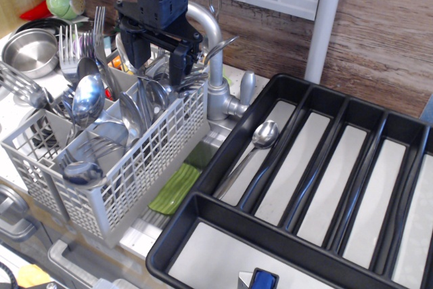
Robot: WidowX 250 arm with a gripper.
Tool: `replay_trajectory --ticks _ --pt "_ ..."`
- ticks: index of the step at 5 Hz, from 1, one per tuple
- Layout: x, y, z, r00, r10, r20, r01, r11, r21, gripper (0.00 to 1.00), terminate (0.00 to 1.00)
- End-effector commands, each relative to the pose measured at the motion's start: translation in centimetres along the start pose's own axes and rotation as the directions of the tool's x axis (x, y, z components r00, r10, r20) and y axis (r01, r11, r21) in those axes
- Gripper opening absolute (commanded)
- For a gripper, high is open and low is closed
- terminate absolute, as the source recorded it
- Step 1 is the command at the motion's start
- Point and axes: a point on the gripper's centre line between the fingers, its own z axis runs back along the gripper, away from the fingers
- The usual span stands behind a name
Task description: Put small spoon from basket to tray
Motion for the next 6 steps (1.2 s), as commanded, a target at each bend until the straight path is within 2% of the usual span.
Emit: replay_trajectory --ticks 1,2,3,4,5,6 --pt "0.0 0.0 0.0 1.0 0.0 0.0 0.0 1.0 0.0 1.0 0.0" --pt "-0.1 0.2 0.8 0.966 -0.251 0.052 0.246 0.965 0.087 1.0 0.0" --pt "0.3 0.3 1.2 0.87 -0.49 0.043 0.482 0.867 0.129 1.0 0.0" --pt "0.1 0.1 0.5 0.718 -0.691 0.079 0.656 0.711 0.253 1.0 0.0" --pt "0.0 0.2 -0.4 0.658 -0.743 0.126 0.697 0.663 0.273 1.0 0.0" --pt "0.0 0.2 -1.0 0.626 -0.767 0.139 0.714 0.636 0.293 1.0 0.0"
